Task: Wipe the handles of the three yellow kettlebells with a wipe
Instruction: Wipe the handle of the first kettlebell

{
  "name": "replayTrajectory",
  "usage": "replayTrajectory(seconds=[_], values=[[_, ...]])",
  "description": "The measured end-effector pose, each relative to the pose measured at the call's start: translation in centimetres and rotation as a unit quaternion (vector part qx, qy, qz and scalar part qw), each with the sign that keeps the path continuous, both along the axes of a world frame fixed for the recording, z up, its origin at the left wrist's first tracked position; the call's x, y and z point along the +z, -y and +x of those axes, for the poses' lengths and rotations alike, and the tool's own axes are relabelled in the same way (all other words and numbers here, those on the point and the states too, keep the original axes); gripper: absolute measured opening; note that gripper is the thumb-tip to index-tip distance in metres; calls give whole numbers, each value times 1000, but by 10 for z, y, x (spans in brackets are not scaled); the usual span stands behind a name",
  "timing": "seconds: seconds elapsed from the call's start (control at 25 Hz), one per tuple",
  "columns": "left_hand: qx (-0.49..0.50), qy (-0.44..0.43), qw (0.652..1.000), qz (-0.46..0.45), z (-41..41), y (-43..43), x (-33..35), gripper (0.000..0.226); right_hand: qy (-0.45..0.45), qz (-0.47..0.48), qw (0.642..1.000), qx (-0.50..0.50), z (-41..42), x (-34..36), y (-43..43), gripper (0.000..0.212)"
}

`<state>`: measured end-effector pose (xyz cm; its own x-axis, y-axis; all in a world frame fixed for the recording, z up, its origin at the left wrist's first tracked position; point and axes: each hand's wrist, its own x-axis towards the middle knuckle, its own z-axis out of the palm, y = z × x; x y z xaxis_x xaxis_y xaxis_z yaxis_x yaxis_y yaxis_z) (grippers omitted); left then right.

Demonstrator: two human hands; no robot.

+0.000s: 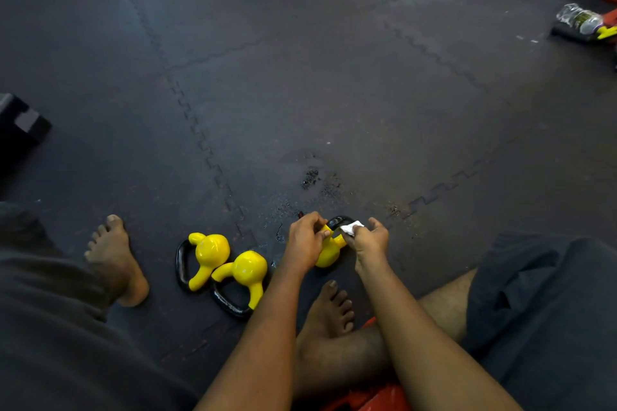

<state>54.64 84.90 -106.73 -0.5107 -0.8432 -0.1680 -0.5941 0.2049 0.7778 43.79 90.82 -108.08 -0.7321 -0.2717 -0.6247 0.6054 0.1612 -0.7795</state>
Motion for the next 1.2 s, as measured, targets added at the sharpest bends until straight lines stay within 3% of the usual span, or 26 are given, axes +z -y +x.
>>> replayTrajectory(seconds=[0.12,0.2,0.28,0.36,0.4,0.48,0.6,0.84,1.04,1.2], values=[[12,2,1000,8,-1,0,-2,11,-124,89,988,12,-10,3,-7,47],[15,10,1000,15,-1,-2,-2,12,-235,144,959,68,-26,15,-11,39],[20,21,999,19,-1,-3,-2,12,-375,180,880,232,-47,27,-7,31],[19,23,999,21,-1,-3,-2,11,-468,166,761,418,-63,36,-1,31],[17,23,999,20,-1,-4,-2,10,-482,155,713,485,-68,37,1,36],[15,19,1000,18,-1,-4,-4,11,-478,136,665,558,-66,36,3,40],[10,15,1000,14,0,-5,-7,11,-450,126,657,591,-51,25,0,43],[14,8,1000,6,-1,-9,-8,10,-431,197,656,587,-53,20,7,34],[19,7,1000,11,-1,-6,-10,10,-426,180,683,565,-54,14,2,37],[22,6,1000,14,-1,-3,-11,10,-441,201,662,571,-51,17,2,41]])
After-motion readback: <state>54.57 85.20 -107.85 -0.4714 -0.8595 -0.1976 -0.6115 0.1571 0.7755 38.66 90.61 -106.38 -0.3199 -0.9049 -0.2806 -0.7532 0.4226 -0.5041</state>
